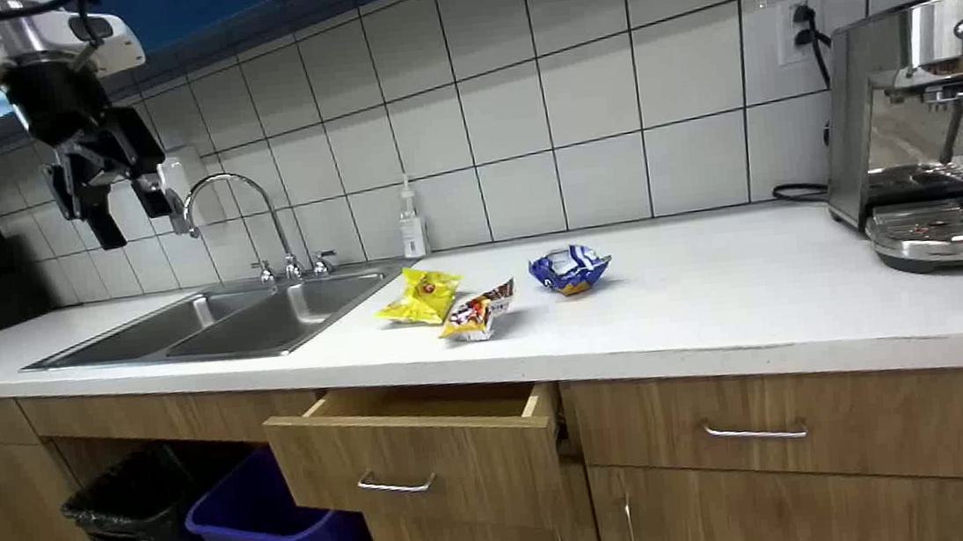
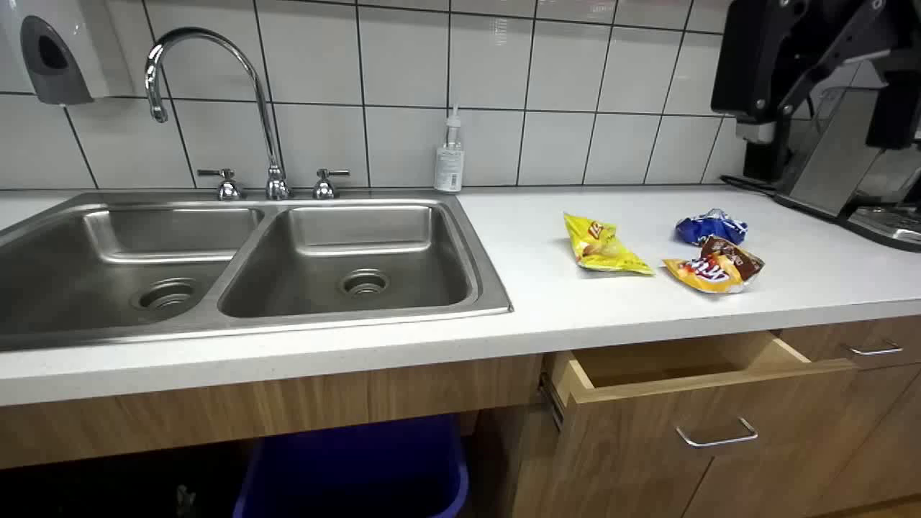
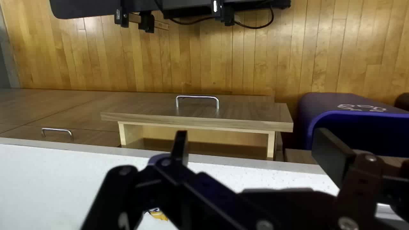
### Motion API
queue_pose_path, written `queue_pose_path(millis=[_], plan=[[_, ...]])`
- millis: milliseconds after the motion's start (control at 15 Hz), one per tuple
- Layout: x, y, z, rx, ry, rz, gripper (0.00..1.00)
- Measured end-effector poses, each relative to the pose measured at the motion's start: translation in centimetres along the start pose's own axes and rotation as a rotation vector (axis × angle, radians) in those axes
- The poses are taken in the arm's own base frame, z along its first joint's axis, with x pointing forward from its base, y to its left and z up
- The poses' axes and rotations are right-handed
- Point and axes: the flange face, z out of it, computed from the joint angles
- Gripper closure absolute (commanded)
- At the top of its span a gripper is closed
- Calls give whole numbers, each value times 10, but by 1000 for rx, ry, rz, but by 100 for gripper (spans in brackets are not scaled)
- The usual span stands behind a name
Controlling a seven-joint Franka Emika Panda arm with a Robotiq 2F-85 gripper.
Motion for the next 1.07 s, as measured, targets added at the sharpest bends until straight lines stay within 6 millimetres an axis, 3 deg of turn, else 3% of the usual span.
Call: queue_pose_path(millis=[1067], plan=[[1, 2, 3, 13, 3, 1, 0]])
